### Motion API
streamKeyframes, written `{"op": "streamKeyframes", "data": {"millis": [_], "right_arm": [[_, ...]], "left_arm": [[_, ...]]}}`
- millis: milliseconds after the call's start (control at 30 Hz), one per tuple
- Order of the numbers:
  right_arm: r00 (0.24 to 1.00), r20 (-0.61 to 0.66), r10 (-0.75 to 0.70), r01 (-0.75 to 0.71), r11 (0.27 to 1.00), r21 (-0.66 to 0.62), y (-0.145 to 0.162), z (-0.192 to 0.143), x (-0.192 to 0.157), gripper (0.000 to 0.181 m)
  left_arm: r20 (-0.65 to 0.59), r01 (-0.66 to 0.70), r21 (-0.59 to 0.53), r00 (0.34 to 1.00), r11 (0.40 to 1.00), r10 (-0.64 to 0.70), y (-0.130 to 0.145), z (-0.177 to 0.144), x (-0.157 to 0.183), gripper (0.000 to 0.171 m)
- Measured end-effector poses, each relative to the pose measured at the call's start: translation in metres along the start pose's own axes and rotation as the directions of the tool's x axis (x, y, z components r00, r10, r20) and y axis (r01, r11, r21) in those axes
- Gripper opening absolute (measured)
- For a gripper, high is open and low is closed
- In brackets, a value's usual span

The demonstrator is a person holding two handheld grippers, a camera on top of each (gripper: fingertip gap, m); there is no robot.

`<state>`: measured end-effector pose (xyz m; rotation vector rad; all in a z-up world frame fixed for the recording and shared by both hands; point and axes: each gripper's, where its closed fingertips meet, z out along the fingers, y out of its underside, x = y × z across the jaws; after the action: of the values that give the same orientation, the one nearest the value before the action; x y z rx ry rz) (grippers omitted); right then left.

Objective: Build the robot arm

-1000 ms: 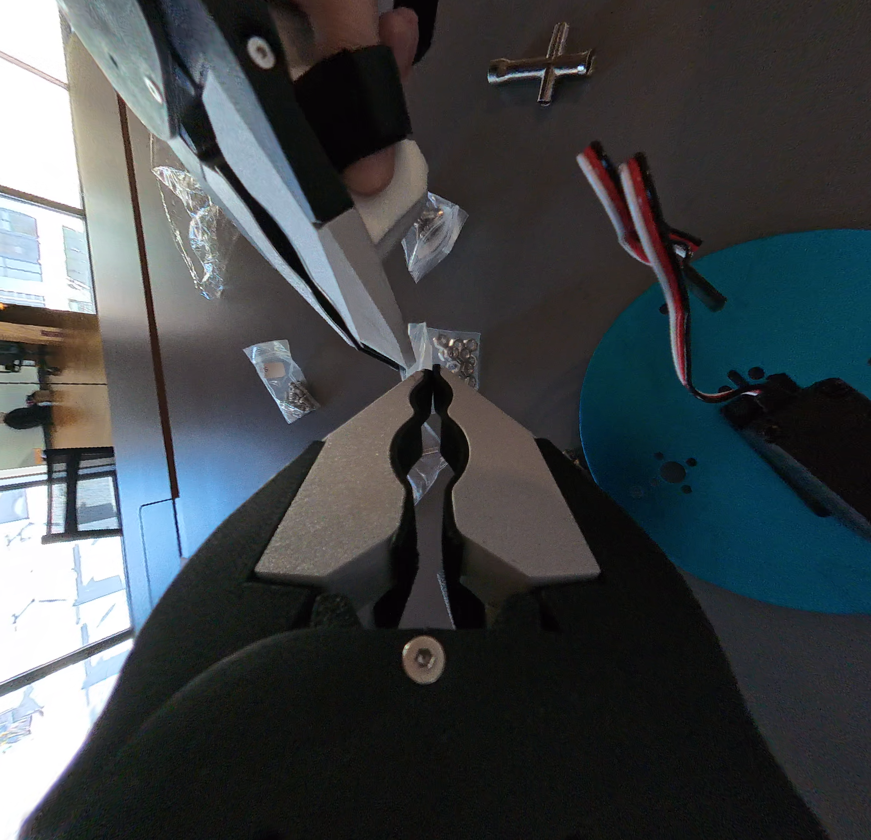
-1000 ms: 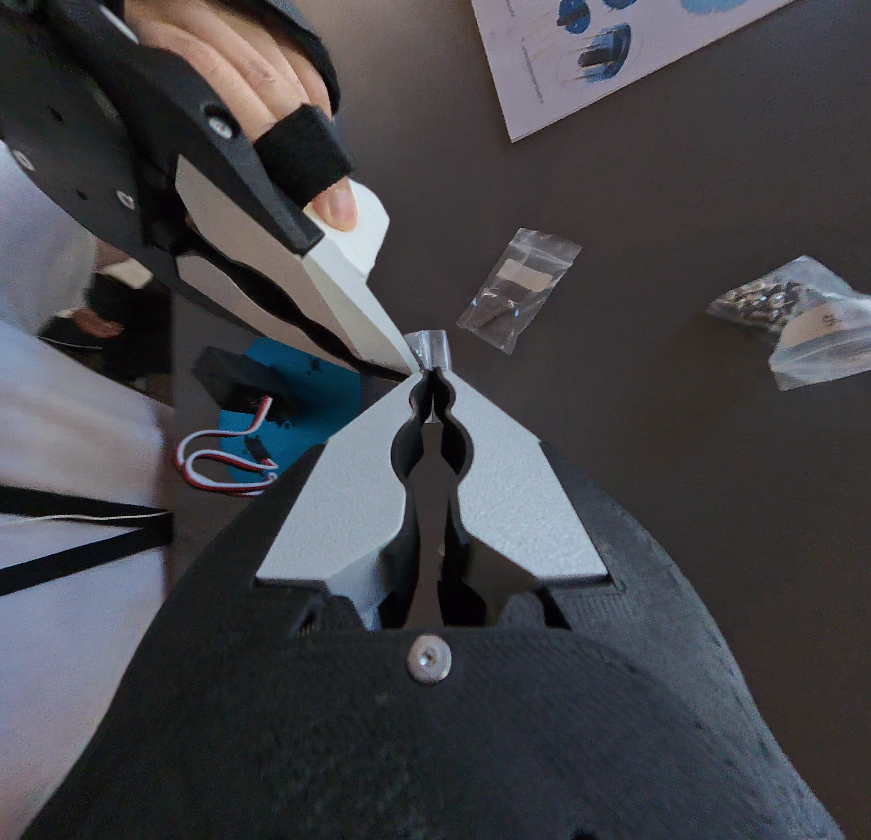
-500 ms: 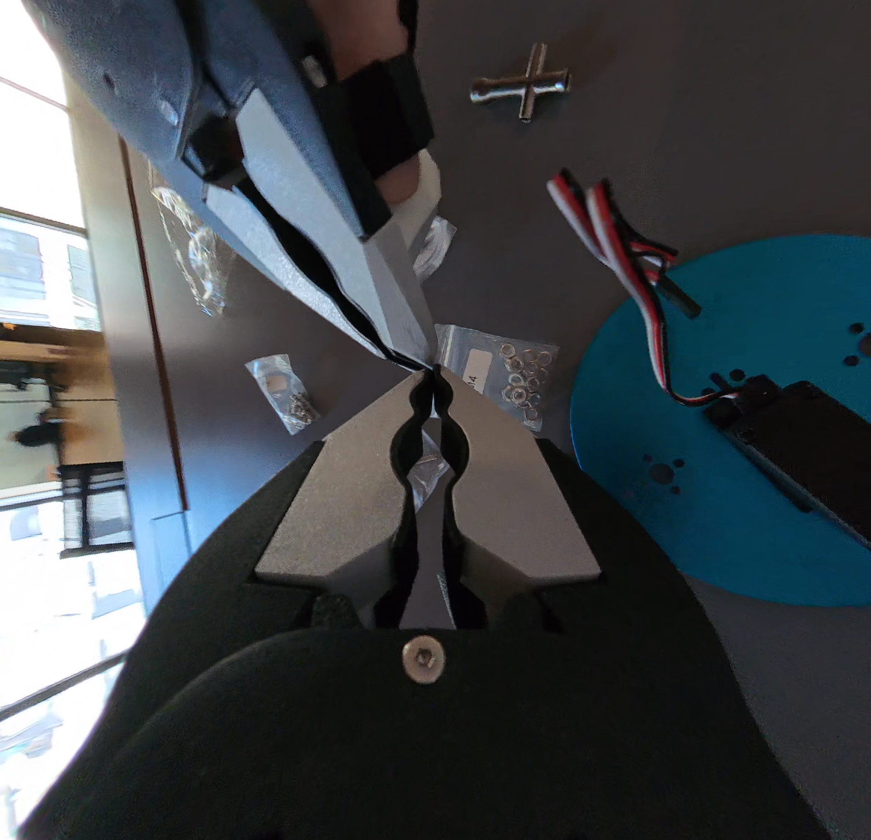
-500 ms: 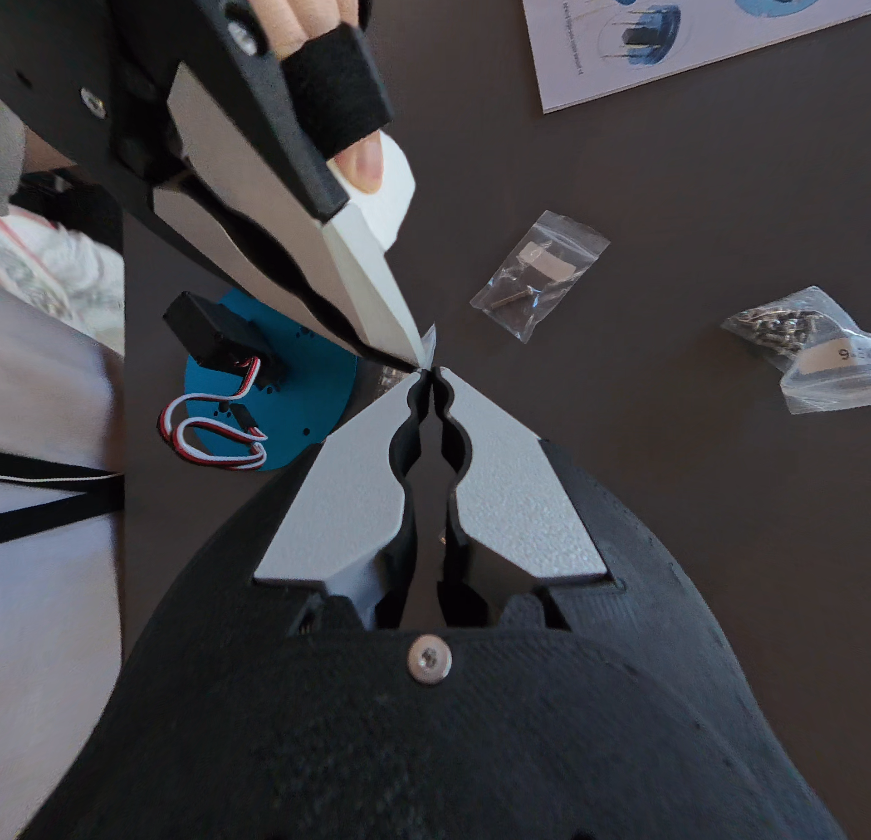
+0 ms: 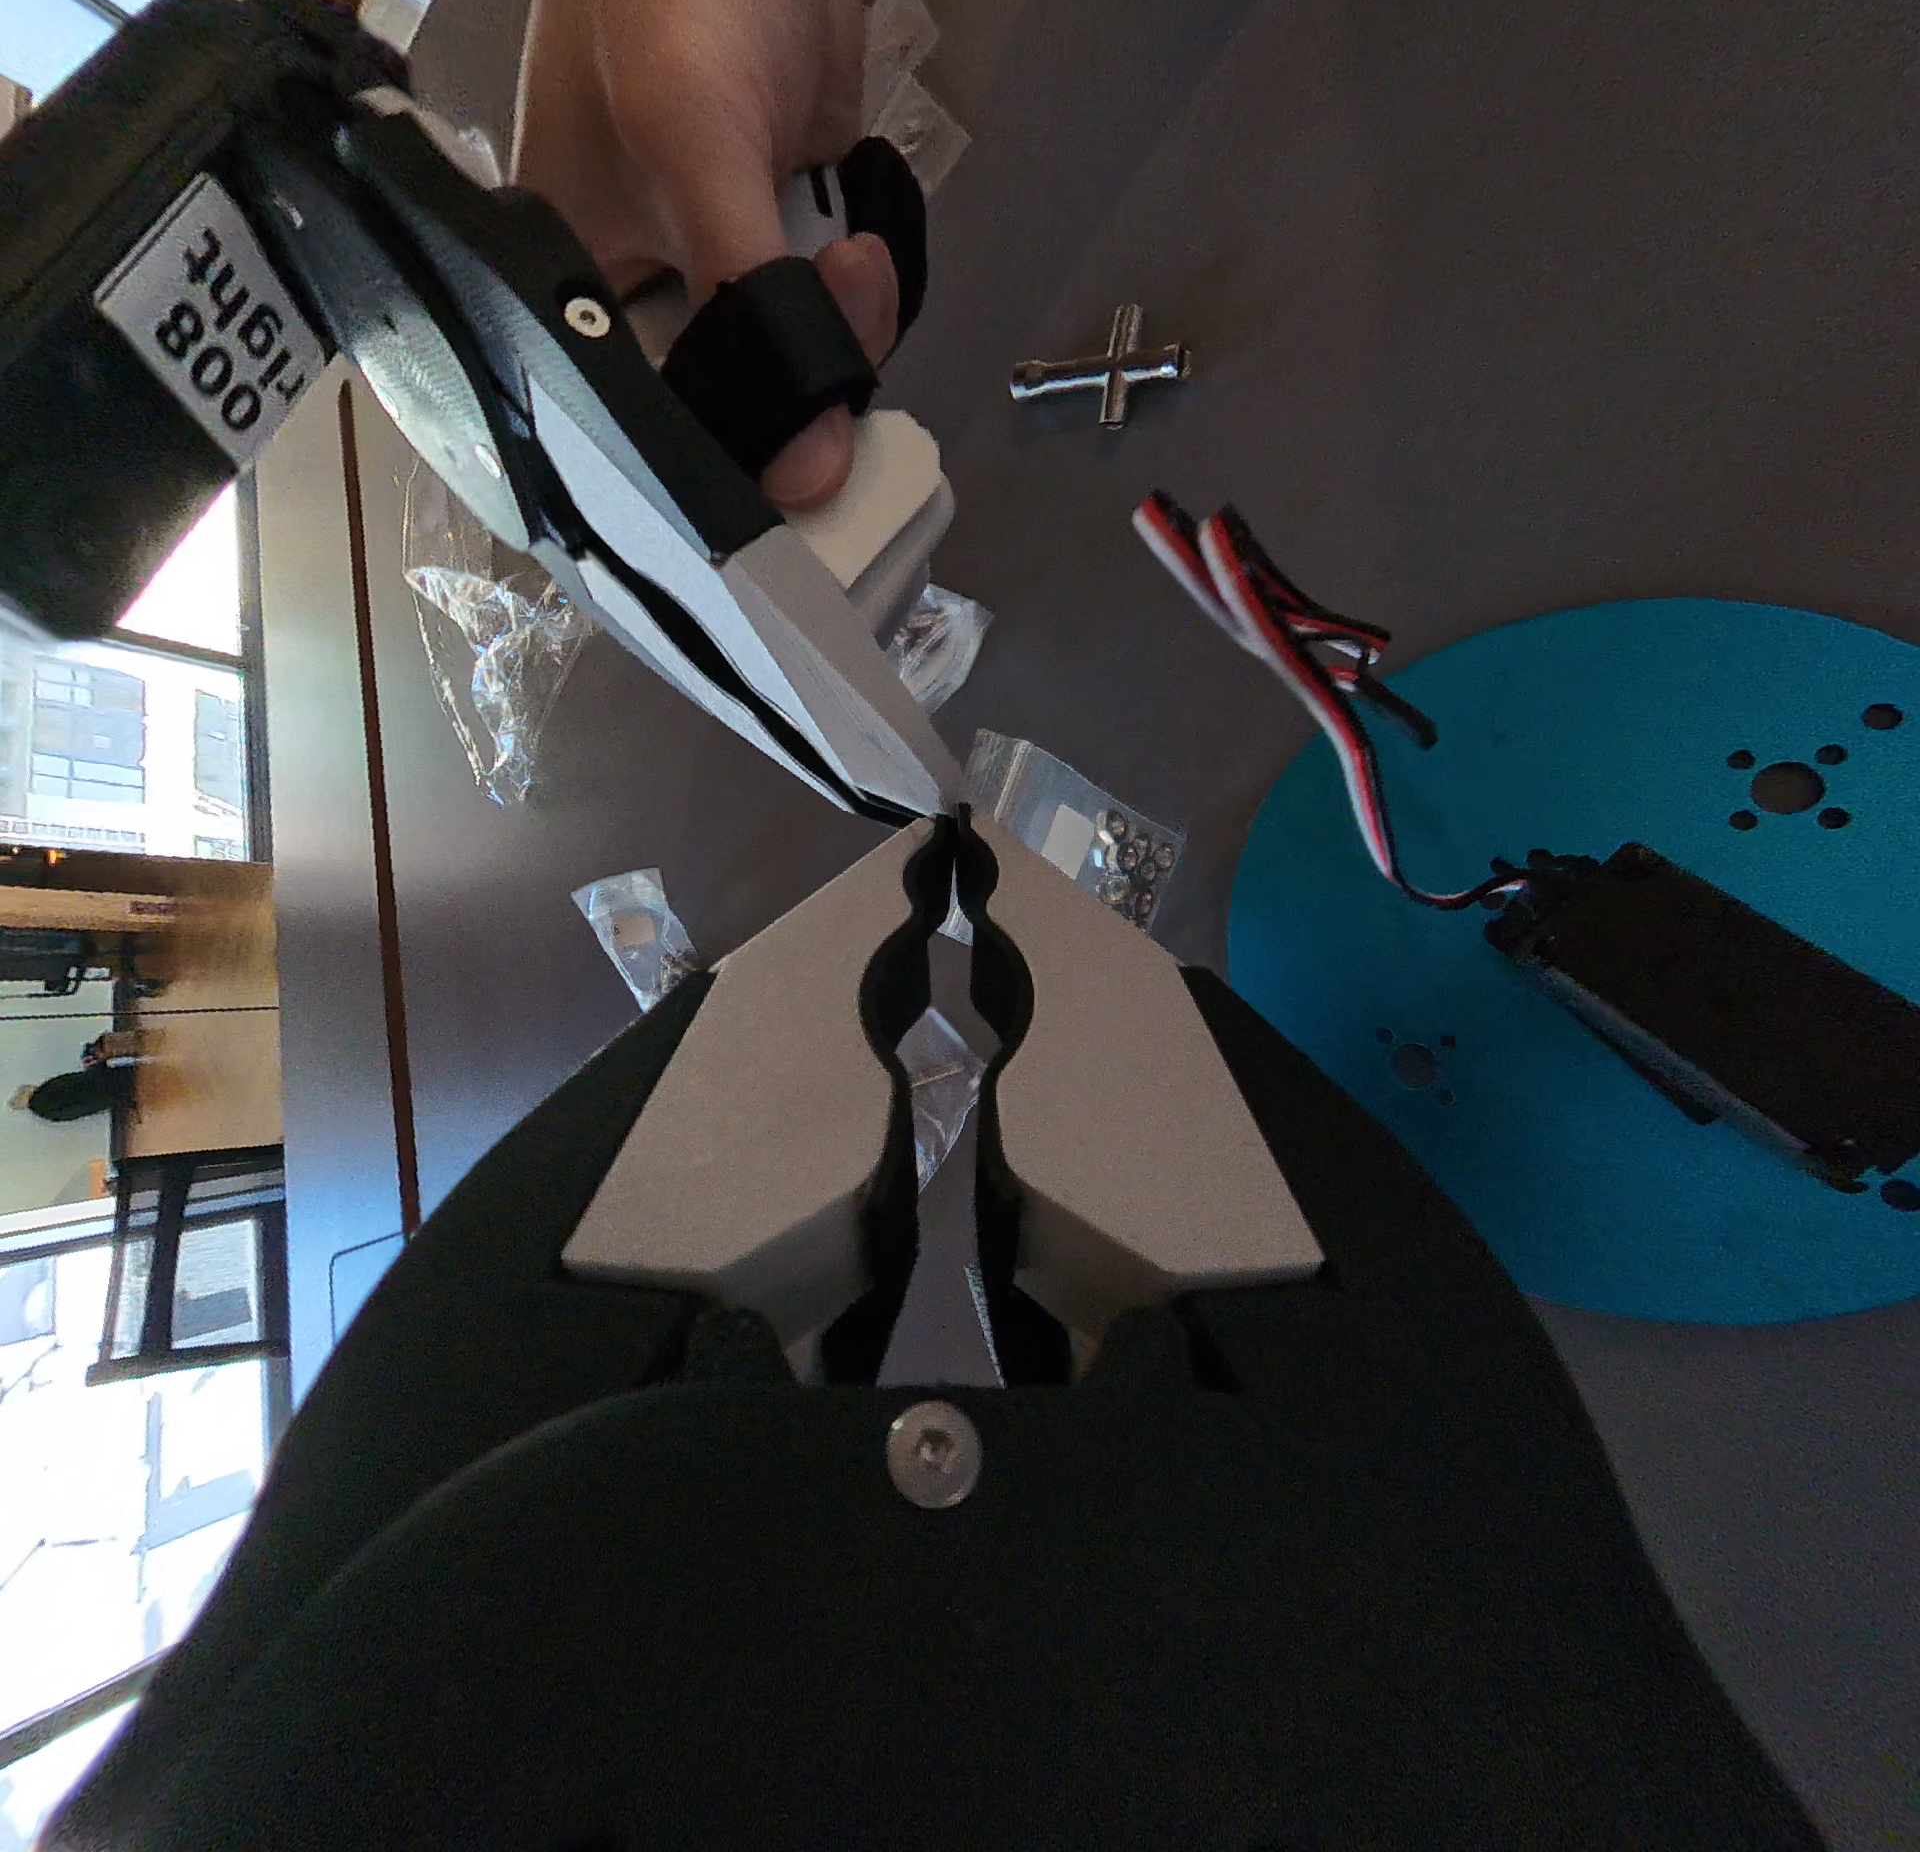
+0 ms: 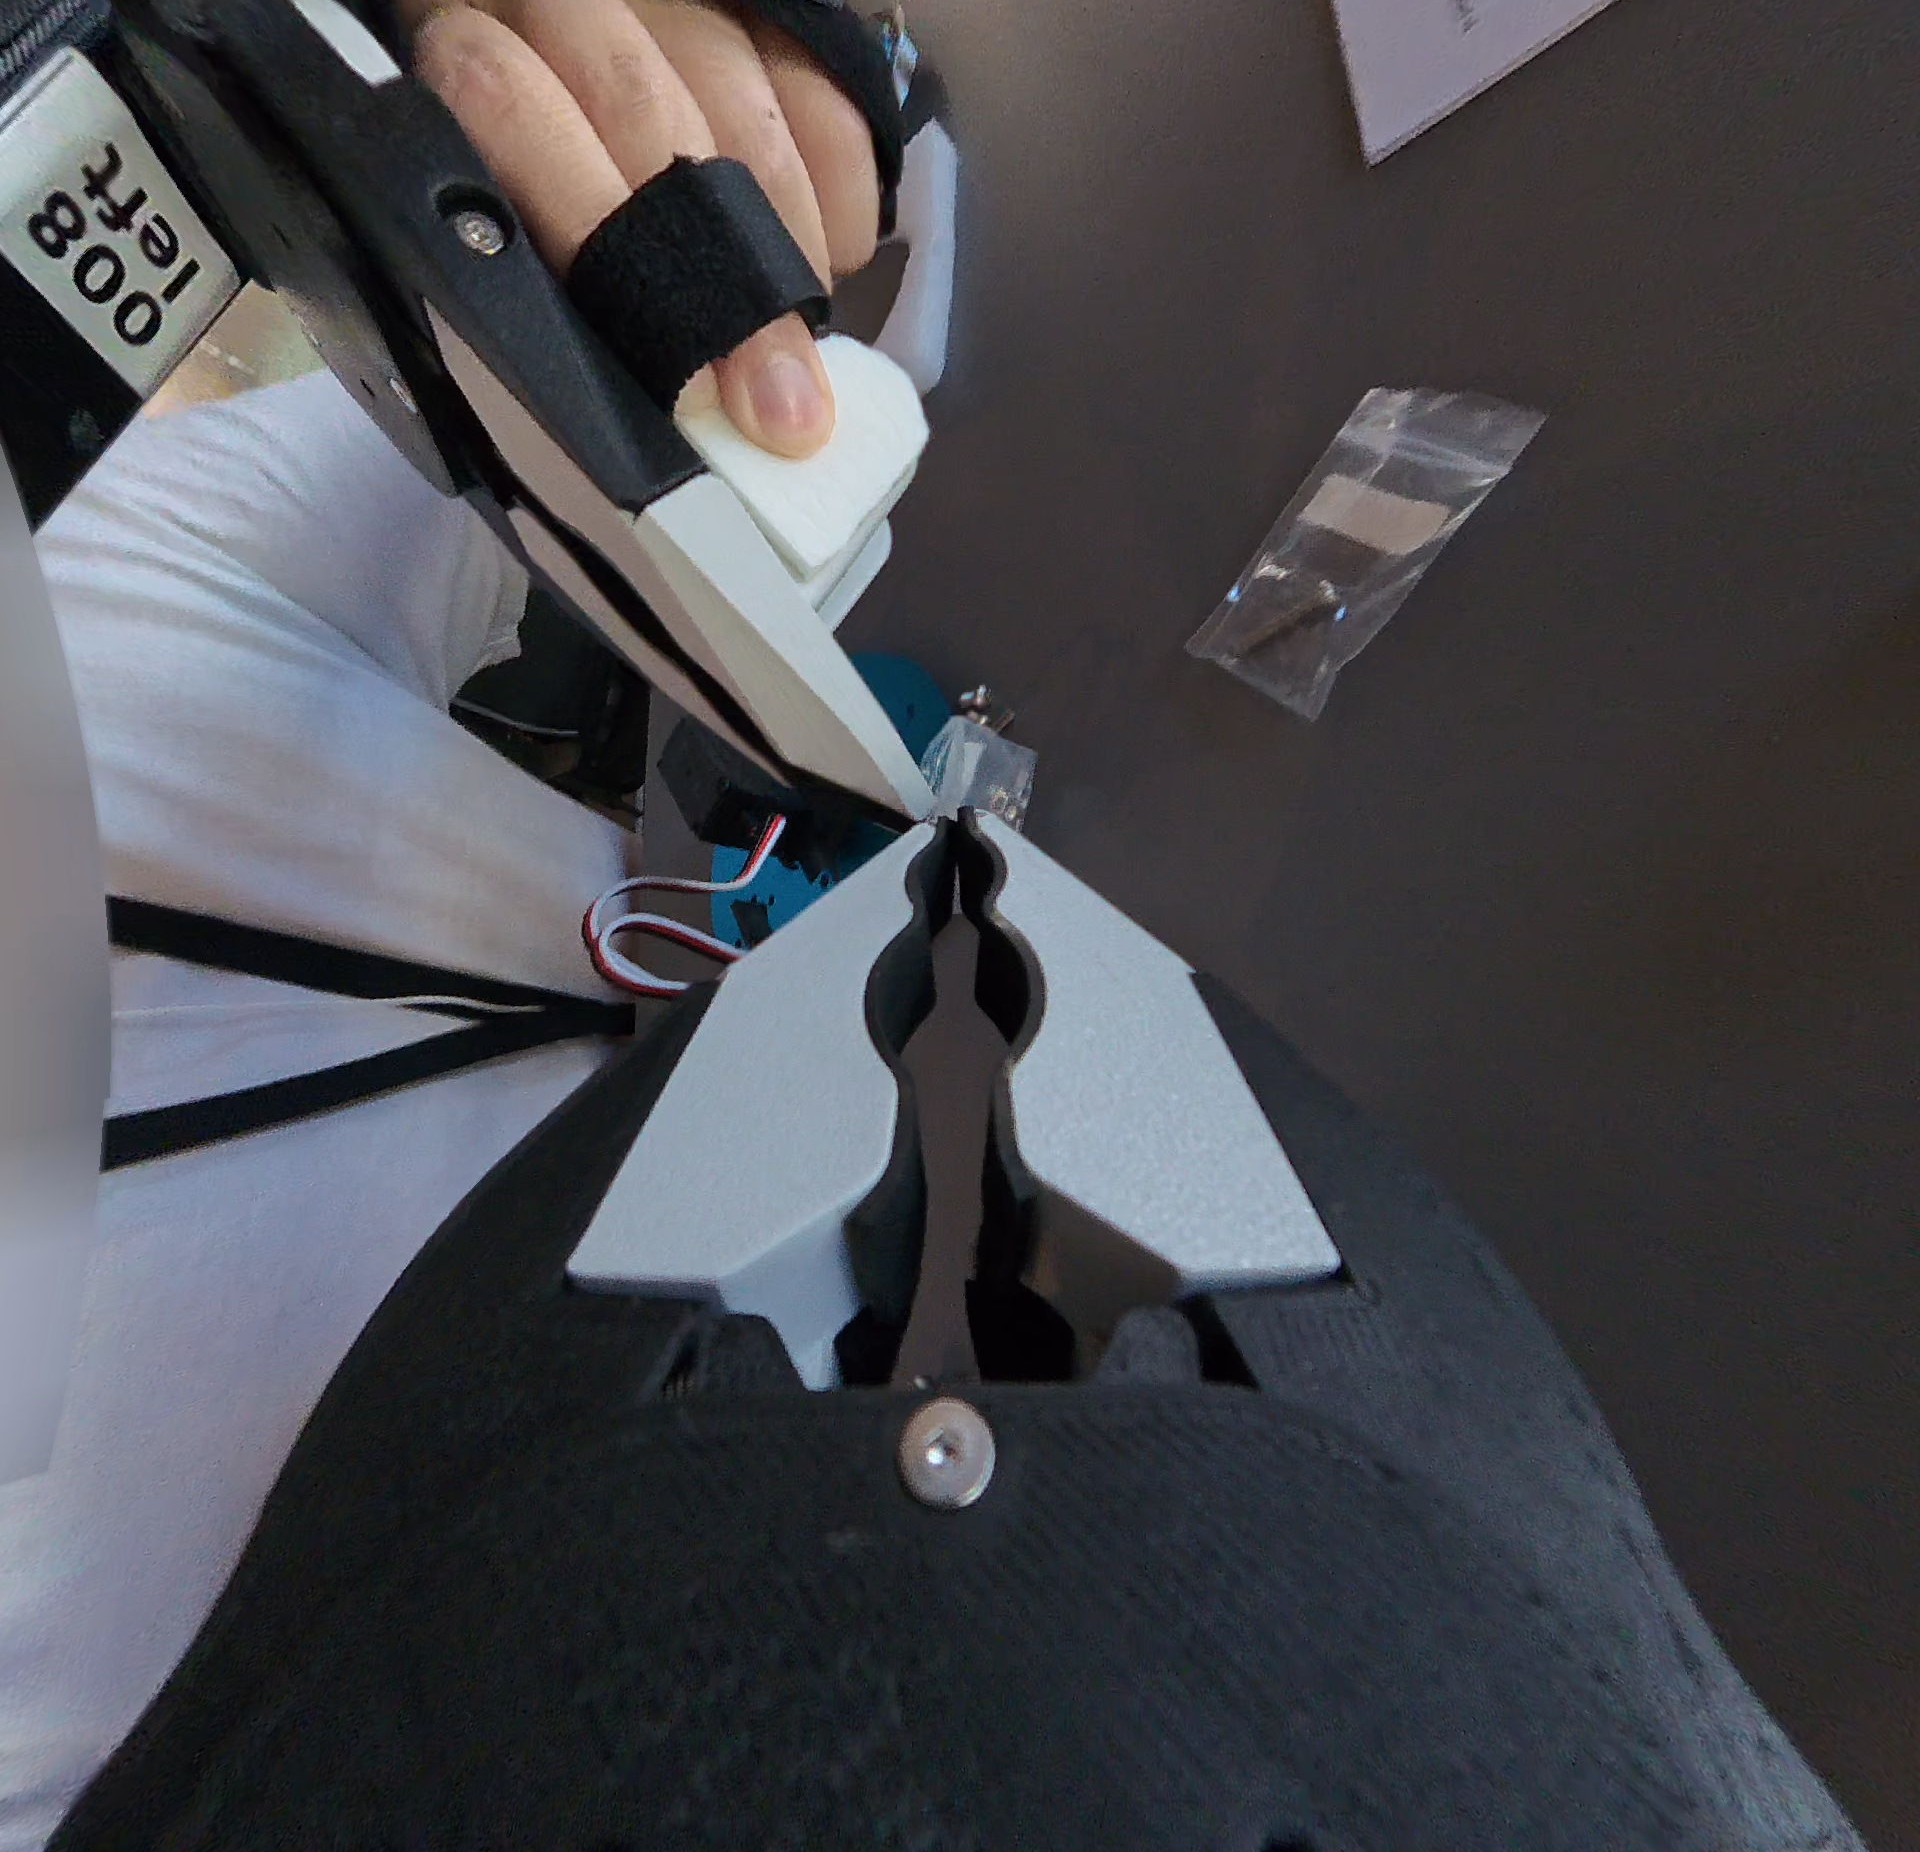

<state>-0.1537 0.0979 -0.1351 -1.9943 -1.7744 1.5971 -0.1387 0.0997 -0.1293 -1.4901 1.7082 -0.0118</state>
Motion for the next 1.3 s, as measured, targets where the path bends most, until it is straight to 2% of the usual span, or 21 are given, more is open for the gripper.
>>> {"op": "streamKeyframes", "data": {"millis": [67, 133, 200, 233, 300, 367, 433, 467, 500, 567, 633, 700, 800, 900, 1133, 1233, 1300], "right_arm": [[0.999, -0.037, -0.011, 0.013, 0.998, 0.057, -0.01, -0.003, 0.003, 0.0], [0.988, -0.14, -0.069, 0.083, 0.991, 0.101, -0.02, -0.009, 0.009, 0.0], [0.945, -0.288, -0.156, 0.198, 0.973, 0.122, -0.03, -0.017, 0.016, 0.0], [0.928, -0.328, -0.177, 0.235, 0.961, 0.144, -0.036, -0.02, 0.015, 0.0], [0.88, -0.423, -0.215, 0.316, 0.931, 0.185, -0.048, -0.029, 0.015, 0.0], [0.814, -0.527, -0.245, 0.392, 0.901, 0.186, -0.056, -0.038, 0.021, 0.0], [0.78, -0.575, -0.247, 0.429, 0.88, 0.204, -0.061, -0.043, 0.022, 0.0], [0.779, -0.579, -0.238, 0.429, 0.877, 0.217, -0.063, -0.043, 0.022, 0.0], [0.779, -0.583, -0.229, 0.429, 0.874, 0.23, -0.064, -0.042, 0.022, 0.0], [0.786, -0.58, -0.215, 0.422, 0.872, 0.249, -0.066, -0.04, 0.022, 0.0], [0.794, -0.571, -0.209, 0.42, 0.868, 0.265, -0.068, -0.036, 0.02, 0.0], [0.799, -0.565, -0.204, 0.417, 0.865, 0.278, -0.069, -0.035, 0.019, 0.0], [0.83, -0.526, -0.184, 0.393, 0.863, 0.317, -0.071, -0.035, 0.017, 0.0], [0.883, -0.447, -0.144, 0.336, 0.859, 0.386, -0.073, -0.036, 0.012, 0.0], [0.974, -0.223, -0.05, 0.161, 0.841, 0.516, -0.076, -0.036, 0.003, 0.0], [0.993, -0.113, -0.03, 0.088, 0.824, 0.56, -0.079, -0.039, -0.006, 0.0], [0.996, -0.09, -0.026, 0.073, 0.821, 0.566, -0.078, -0.039, -0.007, 0.0]], "left_arm": [[0.024, 0.044, 0.033, 0.999, 0.998, -0.045, 0.001, -0.005, -0.008, 0.0], [0.045, 0.168, 0.048, 0.984, 0.985, -0.17, 0.003, -0.01, -0.021, 0.004], [0.072, 0.336, 0.081, 0.937, 0.938, -0.342, 0.004, -0.02, -0.043, 0.01], [0.07, 0.436, 0.132, 0.892, 0.89, -0.447, 0.002, -0.027, -0.055, 0.009], [-0.002, 0.664, 0.203, 0.736, 0.72, -0.678, 0.001, -0.04, -0.072, 0.0], [-0.079, 0.84, 0.179, 0.532, 0.513, -0.843, 0.011, -0.045, -0.079, 0.0], [-0.182, 0.916, 0.203, 0.382, 0.346, -0.906, 0.008, -0.045, -0.081, 0.0], [-0.232, 0.935, 0.222, 0.325, 0.276, -0.917, 0.006, -0.043, -0.082, 0.002], [-0.256, 0.949, 0.216, 0.283, 0.23, -0.924, 0.006, -0.038, -0.081, 0.01], [-0.264, 0.964, 0.178, 0.242, 0.199, -0.934, 0.011, -0.026, -0.076, 0.027], [-0.302, 0.973, 0.172, 0.199, 0.153, -0.932, 0.01, -0.02, -0.074, 0.033], [-0.291, 0.971, 0.192, 0.194, 0.141, -0.937, 0.016, -0.018, -0.076, 0.022], [-0.293, 0.97, 0.2, 0.195, 0.14, -0.936, 0.018, -0.019, -0.077, 0.025], [-0.308, 0.968, 0.209, 0.197, 0.136, -0.931, 0.016, -0.022, -0.079, 0.025], [-0.339, 0.959, 0.23, 0.241, 0.168, -0.909, 0.009, -0.028, -0.081, 0.018], [-0.427, 0.966, 0.226, 0.214, 0.126, -0.879, 0.002, -0.034, -0.082, 0.016], [-0.468, 0.972, 0.209, 0.193, 0.105, -0.862, 0.001, -0.035, -0.081, 0.014]]}}
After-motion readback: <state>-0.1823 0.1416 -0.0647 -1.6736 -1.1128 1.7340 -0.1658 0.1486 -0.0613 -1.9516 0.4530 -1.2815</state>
